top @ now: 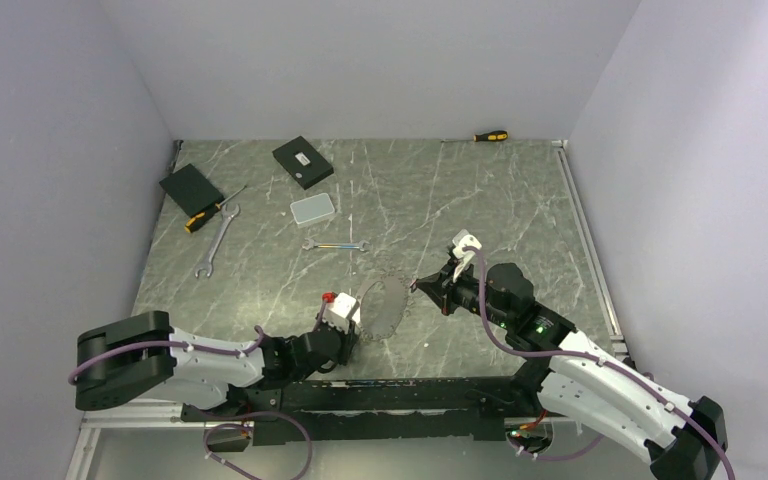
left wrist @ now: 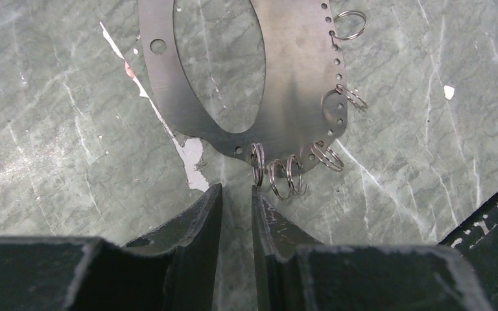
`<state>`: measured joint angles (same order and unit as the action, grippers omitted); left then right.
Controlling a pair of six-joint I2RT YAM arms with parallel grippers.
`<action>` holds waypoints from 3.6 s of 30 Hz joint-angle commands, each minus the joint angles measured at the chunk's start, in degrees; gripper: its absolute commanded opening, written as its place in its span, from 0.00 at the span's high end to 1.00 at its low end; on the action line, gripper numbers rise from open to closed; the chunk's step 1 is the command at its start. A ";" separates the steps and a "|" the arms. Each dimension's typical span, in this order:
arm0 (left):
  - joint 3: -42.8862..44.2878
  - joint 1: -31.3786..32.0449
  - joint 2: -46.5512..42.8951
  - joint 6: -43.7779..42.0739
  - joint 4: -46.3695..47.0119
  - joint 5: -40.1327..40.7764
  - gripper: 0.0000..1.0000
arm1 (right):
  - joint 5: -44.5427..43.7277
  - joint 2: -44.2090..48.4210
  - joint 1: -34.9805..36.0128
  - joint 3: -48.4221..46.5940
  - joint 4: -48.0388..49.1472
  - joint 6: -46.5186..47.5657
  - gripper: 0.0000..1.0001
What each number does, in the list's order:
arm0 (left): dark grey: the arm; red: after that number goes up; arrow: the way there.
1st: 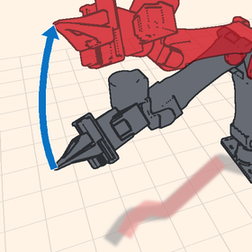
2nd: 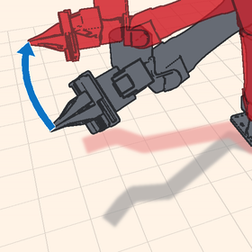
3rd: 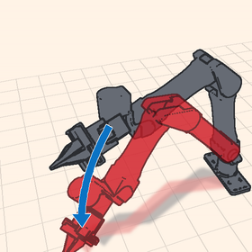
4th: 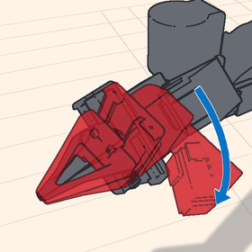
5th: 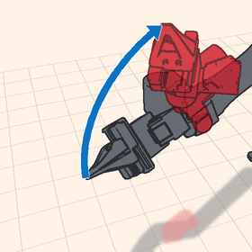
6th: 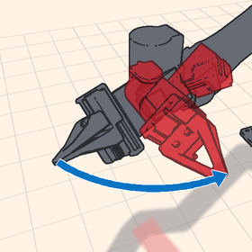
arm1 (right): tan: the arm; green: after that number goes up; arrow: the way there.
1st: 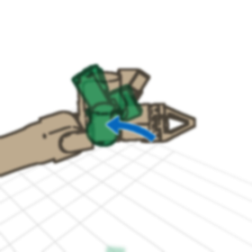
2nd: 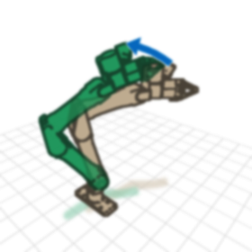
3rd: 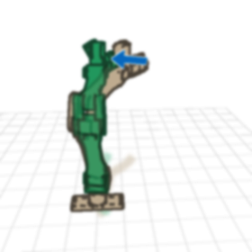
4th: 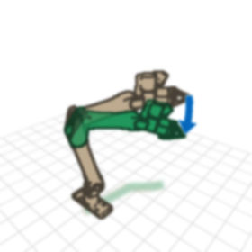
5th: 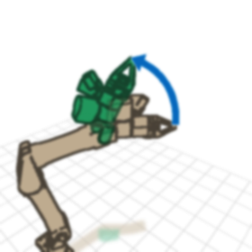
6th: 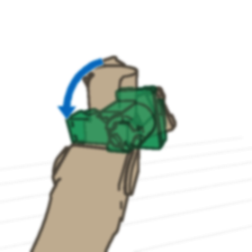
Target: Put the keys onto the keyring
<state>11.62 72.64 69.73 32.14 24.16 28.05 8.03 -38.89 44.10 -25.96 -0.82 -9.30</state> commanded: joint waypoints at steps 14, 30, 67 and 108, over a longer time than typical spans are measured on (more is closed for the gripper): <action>0.09 0.52 -2.72 -0.90 -3.21 -2.66 0.66 | 0.67 0.88 0.37 -0.69 1.08 -0.68 1.00; 3.29 0.57 7.10 -1.72 1.35 0.07 0.70 | 0.54 1.36 0.38 -0.76 -0.45 -0.71 1.00; 2.80 0.81 6.16 -4.40 1.19 -0.36 1.00 | 0.14 1.63 0.35 -0.37 -0.32 -1.07 1.00; 14.44 0.92 -37.03 -59.67 -18.77 -33.87 1.00 | 20.91 0.57 7.49 -10.78 -5.33 25.40 1.00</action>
<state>21.74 73.28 33.52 -20.88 6.96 -2.63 30.79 -39.33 48.82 -34.15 -4.38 9.89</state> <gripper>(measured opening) 0.011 0.009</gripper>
